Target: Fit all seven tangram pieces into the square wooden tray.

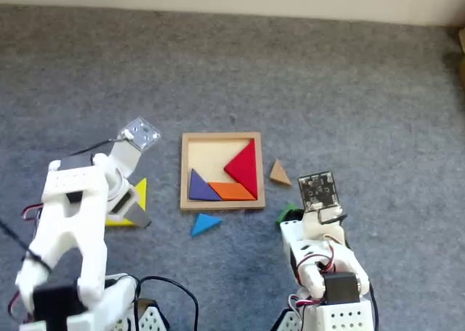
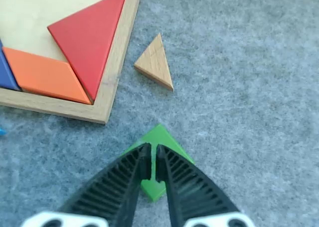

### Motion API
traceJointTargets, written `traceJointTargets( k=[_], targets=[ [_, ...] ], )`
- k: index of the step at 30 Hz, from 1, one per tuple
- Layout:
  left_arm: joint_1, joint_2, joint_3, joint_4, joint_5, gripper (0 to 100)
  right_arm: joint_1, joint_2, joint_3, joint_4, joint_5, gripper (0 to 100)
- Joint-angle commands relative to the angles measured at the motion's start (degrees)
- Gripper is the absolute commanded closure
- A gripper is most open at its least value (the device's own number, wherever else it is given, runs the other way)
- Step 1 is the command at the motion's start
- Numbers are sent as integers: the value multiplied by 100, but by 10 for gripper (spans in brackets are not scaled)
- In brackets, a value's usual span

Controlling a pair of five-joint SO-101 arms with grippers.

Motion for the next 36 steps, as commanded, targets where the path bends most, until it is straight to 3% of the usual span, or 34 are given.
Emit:
traceJointTargets(
  k=[1, 5, 17, 28, 36],
  targets=[
    [-31, 734, -347, -334, 9, 668, 48, -31, 866, 57, 18, 969],
    [31, 1244, -822, 79, -123, 710, 48, -31, 866, 57, 18, 969],
    [154, 1200, -831, 193, -334, 825, 57, -31, 866, 57, 18, 969],
    [760, -259, -725, 1240, 396, 832, 57, -31, 866, 57, 18, 969],
    [708, -303, -752, 1284, 501, 826, 57, -31, 866, 57, 18, 969]
  ],
)
